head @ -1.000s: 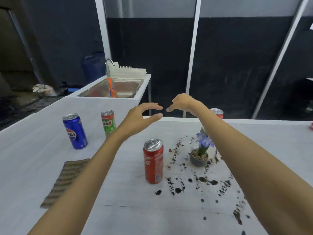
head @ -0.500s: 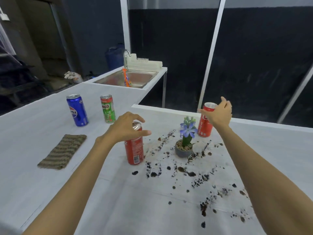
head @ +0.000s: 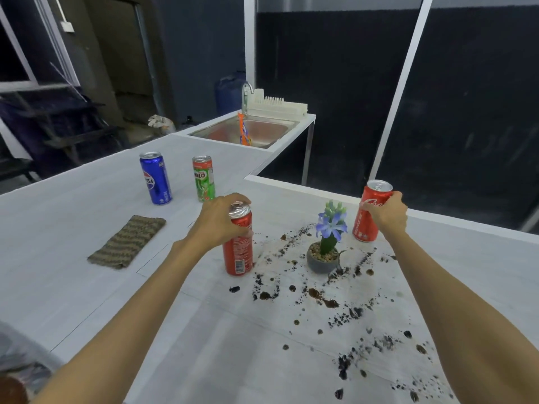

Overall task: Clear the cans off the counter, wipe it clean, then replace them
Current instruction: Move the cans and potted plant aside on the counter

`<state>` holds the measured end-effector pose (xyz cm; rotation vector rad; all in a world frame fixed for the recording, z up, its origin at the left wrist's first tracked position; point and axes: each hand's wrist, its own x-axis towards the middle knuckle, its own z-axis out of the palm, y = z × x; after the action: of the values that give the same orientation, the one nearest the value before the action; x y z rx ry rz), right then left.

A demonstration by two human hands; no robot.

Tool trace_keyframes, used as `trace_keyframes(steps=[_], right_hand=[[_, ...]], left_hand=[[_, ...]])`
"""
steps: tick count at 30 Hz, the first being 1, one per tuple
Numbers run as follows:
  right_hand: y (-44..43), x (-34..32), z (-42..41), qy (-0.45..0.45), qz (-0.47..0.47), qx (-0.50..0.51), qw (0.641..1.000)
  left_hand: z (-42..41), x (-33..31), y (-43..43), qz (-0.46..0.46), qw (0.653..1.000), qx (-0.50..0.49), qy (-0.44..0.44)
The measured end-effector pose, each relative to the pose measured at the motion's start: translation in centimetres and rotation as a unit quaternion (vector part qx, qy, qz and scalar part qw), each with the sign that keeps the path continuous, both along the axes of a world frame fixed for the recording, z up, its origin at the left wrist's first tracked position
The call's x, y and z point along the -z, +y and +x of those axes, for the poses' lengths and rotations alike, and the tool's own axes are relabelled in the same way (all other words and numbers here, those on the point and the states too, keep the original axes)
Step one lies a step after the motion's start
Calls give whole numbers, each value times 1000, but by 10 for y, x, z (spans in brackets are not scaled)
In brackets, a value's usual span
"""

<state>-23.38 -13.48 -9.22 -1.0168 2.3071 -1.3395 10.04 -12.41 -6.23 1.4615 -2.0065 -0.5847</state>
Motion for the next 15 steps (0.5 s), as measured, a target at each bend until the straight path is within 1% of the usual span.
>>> trace_keyframes(steps=[3, 7, 11, 15], right_hand=[[1, -13, 9, 16, -12, -10, 1000], [1, -51, 33, 42, -86, -60, 994], [-7, -98, 79, 62, -155, -117, 979], [-26, -127, 141, 41, -192, -161, 967]], left_hand=[[2, -2, 1, -4, 1000, -4, 13], [11, -16, -7, -38, 999, -14, 12], [33, -34, -20, -66, 996, -44, 28], [69, -46, -40, -78, 995, -64, 13]])
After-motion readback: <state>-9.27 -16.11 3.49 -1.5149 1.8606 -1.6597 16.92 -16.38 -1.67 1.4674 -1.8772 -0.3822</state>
